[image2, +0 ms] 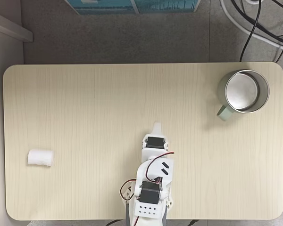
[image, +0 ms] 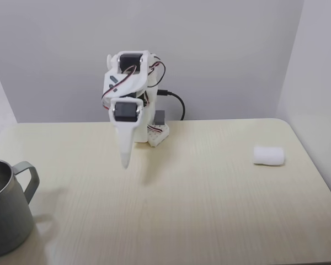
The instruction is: Grasp a dressing and put it in the cup.
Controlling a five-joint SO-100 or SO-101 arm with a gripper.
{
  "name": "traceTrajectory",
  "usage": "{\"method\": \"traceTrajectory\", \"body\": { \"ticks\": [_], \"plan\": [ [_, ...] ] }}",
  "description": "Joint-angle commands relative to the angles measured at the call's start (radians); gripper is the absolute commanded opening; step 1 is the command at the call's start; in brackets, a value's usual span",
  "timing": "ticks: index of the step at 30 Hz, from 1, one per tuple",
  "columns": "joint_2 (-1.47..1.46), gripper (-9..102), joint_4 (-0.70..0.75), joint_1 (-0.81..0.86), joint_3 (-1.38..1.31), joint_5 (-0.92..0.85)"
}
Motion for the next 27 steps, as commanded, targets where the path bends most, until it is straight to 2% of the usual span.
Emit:
{"method": "traceTrajectory", "body": {
  "ticks": [1,4,11,16,20,23,27],
  "plan": [
    [0.003,0,0.028,-0.084,0.12,-0.034],
    [0.081,0,0.061,-0.189,0.23,-0.049],
    [0.468,0,0.153,-0.383,0.591,-0.048],
    [0.657,1,0.227,-0.551,0.795,0.0],
    [0.83,7,0.262,-0.709,0.925,0.121],
    [0.913,15,0.224,-0.827,0.953,0.259],
    [1.072,17,0.155,-0.968,1.002,0.367]
  ]
}}
